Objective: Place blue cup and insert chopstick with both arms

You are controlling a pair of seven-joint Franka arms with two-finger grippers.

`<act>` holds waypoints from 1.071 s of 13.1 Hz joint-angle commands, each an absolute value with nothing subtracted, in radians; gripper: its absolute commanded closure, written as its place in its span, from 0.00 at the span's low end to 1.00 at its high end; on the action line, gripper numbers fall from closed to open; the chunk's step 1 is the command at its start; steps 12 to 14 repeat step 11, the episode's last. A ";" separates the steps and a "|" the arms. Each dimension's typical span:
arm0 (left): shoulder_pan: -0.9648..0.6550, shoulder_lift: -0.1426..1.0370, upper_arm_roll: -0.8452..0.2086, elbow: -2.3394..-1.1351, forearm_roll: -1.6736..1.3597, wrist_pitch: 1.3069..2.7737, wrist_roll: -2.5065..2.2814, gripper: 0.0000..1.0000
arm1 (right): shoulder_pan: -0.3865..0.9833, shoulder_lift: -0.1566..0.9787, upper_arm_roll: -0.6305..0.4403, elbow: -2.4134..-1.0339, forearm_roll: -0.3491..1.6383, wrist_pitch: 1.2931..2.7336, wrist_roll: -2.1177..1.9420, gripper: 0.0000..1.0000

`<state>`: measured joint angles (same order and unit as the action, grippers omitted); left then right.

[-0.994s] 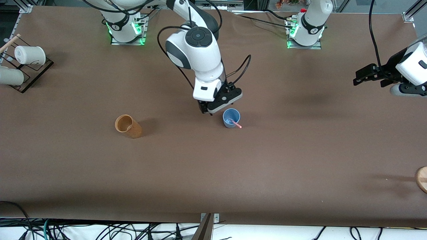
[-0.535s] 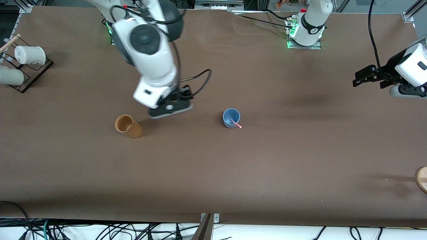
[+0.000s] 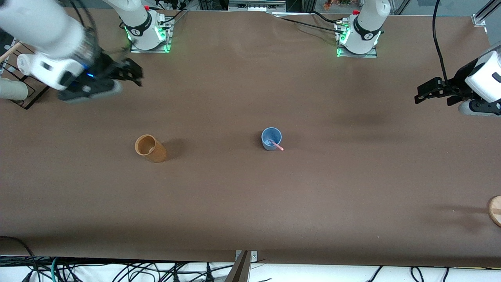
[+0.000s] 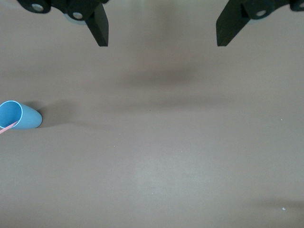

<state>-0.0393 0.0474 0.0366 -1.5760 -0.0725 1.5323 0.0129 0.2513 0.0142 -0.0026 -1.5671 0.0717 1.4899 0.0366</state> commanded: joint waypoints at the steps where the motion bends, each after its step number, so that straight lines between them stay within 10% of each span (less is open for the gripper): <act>1: -0.041 0.061 0.037 -1.545 -0.066 1.526 0.032 0.00 | 0.250 -0.015 -0.070 -1.606 0.095 1.489 -0.043 0.00; 14: -0.041 0.061 0.037 -1.545 -0.069 1.526 0.032 0.00 | 0.253 0.026 -0.083 -1.548 0.012 1.493 -0.048 0.00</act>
